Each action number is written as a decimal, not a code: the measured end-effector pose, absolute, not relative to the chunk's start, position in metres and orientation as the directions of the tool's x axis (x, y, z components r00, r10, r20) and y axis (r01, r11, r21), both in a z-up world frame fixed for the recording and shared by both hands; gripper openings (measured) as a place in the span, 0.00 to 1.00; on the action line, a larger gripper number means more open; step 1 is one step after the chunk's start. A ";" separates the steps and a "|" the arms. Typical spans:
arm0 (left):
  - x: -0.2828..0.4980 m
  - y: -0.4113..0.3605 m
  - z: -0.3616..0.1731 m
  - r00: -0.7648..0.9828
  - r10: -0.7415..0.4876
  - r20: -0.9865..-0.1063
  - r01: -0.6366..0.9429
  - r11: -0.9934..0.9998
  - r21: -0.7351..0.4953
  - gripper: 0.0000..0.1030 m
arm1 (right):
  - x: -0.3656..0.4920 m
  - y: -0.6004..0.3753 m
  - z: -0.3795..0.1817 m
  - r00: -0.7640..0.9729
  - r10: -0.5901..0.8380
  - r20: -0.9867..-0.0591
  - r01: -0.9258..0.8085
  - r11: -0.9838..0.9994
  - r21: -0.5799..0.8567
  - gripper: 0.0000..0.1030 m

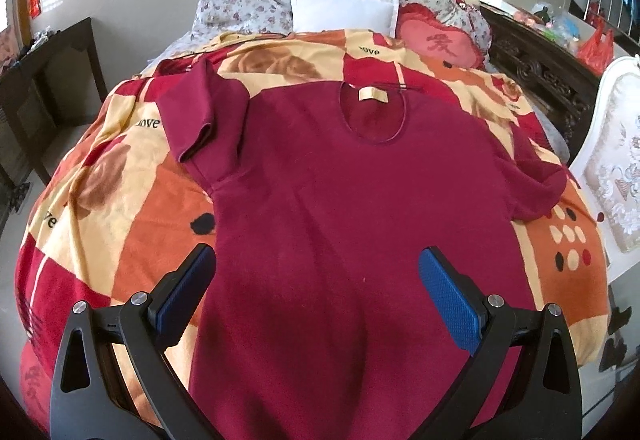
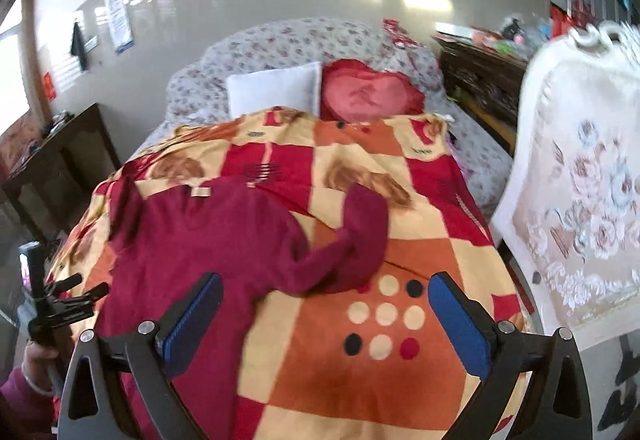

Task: Fold small clothes

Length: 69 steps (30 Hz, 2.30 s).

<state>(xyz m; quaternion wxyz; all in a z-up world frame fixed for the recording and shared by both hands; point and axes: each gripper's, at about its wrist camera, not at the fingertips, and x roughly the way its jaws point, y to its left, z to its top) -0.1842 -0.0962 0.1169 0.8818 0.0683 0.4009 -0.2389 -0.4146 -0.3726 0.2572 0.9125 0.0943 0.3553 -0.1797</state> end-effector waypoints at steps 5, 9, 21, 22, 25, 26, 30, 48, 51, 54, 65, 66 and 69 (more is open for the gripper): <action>-0.184 -0.088 0.122 0.590 -0.352 -0.727 0.458 0.887 -0.057 0.99 | -0.379 -0.330 0.237 0.703 -0.173 -0.690 0.319 0.944 0.089 1.00; -0.181 -0.082 0.124 0.592 -0.352 -0.725 0.444 0.893 -0.071 0.99 | -0.345 -0.303 0.205 0.707 -0.102 -0.700 0.289 0.945 0.154 1.00; -0.171 -0.078 0.118 0.593 -0.337 -0.731 0.421 0.904 -0.075 0.99 | -0.285 -0.262 0.148 0.653 -0.178 -0.736 0.339 0.938 0.074 1.00; -0.170 -0.079 0.117 0.590 -0.337 -0.734 0.420 0.904 -0.077 0.99 | -0.284 -0.262 0.147 0.651 -0.178 -0.738 0.342 0.937 0.076 1.00; -0.167 -0.080 0.114 0.586 -0.335 -0.738 0.418 0.905 -0.078 0.99 | -0.278 -0.260 0.142 0.642 -0.205 -0.739 0.354 0.934 0.049 1.00; -0.166 -0.080 0.113 0.583 -0.333 -0.741 0.417 0.905 -0.079 0.99 | -0.275 -0.260 0.140 0.639 -0.214 -0.739 0.357 0.933 0.039 1.00; -0.163 -0.081 0.111 0.582 -0.333 -0.742 0.416 0.906 -0.080 0.99 | -0.268 -0.260 0.133 0.629 -0.211 -0.748 0.365 0.930 0.044 1.00; -0.144 -0.086 0.103 0.573 -0.325 -0.752 0.398 0.913 -0.091 0.99 | -0.242 -0.256 0.114 0.615 -0.198 -0.763 0.359 0.932 0.048 1.00; -0.140 -0.085 0.101 0.572 -0.318 -0.756 0.392 0.916 -0.089 0.99 | -0.238 -0.254 0.113 0.627 -0.179 -0.758 0.355 0.932 0.074 1.00; -0.136 -0.084 0.098 0.571 -0.312 -0.759 0.384 0.919 -0.089 0.99 | -0.233 -0.251 0.111 0.626 -0.184 -0.758 0.352 0.934 0.065 1.00; -0.120 -0.079 0.090 0.560 -0.298 -0.773 0.357 0.929 -0.099 0.99 | -0.211 -0.244 0.098 0.607 -0.164 -0.778 0.328 0.943 0.058 1.00; -0.118 -0.078 0.088 0.560 -0.295 -0.774 0.353 0.930 -0.099 0.99 | -0.209 -0.242 0.097 0.603 -0.162 -0.781 0.323 0.945 0.053 1.00; -0.113 -0.077 0.085 0.558 -0.289 -0.778 0.345 0.933 -0.100 0.99 | -0.202 -0.239 0.094 0.595 -0.161 -0.788 0.310 0.950 0.040 1.00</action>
